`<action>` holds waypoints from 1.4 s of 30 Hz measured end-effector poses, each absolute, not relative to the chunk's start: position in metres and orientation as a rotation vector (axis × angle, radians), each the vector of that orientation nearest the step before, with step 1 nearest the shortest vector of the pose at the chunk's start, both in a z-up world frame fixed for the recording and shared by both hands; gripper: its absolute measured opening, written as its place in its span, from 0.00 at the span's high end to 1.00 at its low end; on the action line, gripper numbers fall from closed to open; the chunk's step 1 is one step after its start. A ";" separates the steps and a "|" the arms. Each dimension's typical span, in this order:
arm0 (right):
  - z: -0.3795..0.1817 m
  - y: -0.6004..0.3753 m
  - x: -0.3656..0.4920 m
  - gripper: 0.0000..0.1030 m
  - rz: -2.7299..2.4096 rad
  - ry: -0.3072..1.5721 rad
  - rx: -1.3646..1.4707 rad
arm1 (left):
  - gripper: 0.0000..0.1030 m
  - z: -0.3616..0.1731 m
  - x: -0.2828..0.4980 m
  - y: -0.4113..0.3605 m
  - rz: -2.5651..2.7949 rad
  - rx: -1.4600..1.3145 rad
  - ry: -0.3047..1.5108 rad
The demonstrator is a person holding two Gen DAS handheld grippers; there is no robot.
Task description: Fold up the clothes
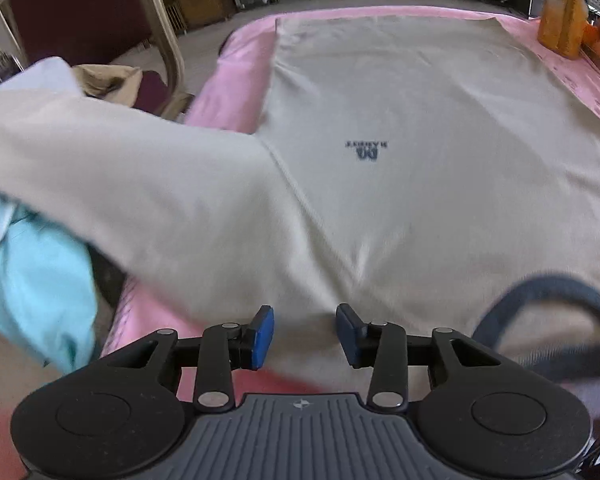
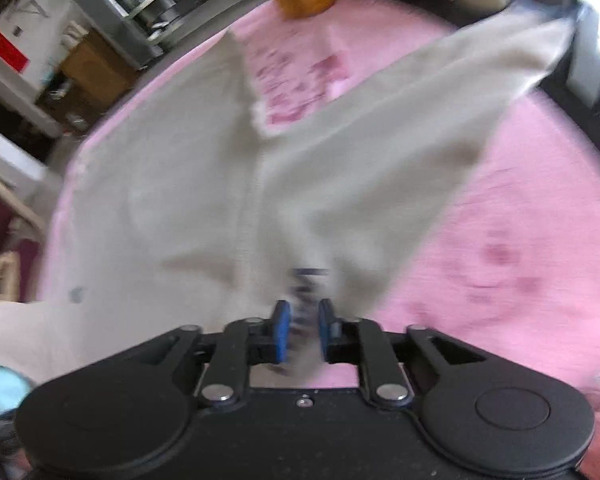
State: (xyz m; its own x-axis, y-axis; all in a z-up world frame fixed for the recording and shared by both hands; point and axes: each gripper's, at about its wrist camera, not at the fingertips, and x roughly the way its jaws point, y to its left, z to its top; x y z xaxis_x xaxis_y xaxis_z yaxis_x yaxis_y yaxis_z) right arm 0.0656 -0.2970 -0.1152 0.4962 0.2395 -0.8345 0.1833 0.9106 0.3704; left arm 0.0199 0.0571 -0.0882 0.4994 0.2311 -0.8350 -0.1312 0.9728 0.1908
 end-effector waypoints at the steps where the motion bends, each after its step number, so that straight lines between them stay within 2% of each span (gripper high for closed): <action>1: -0.112 -0.297 0.057 0.82 0.043 1.033 0.429 | 0.68 -0.085 0.014 0.056 0.193 0.096 1.009; 6: -0.108 -0.281 0.039 0.81 0.270 1.009 0.469 | 0.68 -0.080 0.008 0.036 0.047 0.076 0.962; 11: -0.117 -0.257 0.041 0.81 0.407 1.110 0.443 | 0.69 -0.090 0.010 0.019 0.014 0.143 1.016; 14: -0.116 -0.257 0.040 0.85 0.384 1.140 0.409 | 0.68 -0.086 0.007 0.021 0.021 0.137 1.042; 19: -0.083 -0.284 0.037 0.83 0.340 0.999 0.503 | 0.67 -0.065 0.008 0.029 0.034 0.085 0.977; 22: -0.047 -0.314 0.046 0.82 0.268 0.849 0.580 | 0.66 -0.039 0.020 0.024 0.034 0.064 0.925; 24: -0.022 -0.334 0.052 0.79 0.220 0.748 0.628 | 0.65 -0.023 0.030 0.012 0.018 0.049 0.893; 26: 0.002 -0.354 0.058 0.66 0.172 0.647 0.675 | 0.62 -0.007 0.039 -0.001 0.000 0.033 0.862; 28: 0.017 -0.375 0.065 0.65 0.105 0.564 0.713 | 0.62 0.009 0.048 -0.015 -0.019 0.018 0.831; 32: -0.003 -0.420 0.083 0.65 -0.015 0.548 0.779 | 0.61 0.016 0.057 -0.056 -0.091 0.051 0.829; 39: -0.051 -0.492 0.113 0.65 -0.214 0.560 0.878 | 0.61 -0.013 0.077 -0.114 -0.149 0.133 0.902; 42: -0.071 -0.523 0.126 0.68 -0.301 0.563 0.920 | 0.61 -0.027 0.083 -0.130 -0.170 0.149 0.938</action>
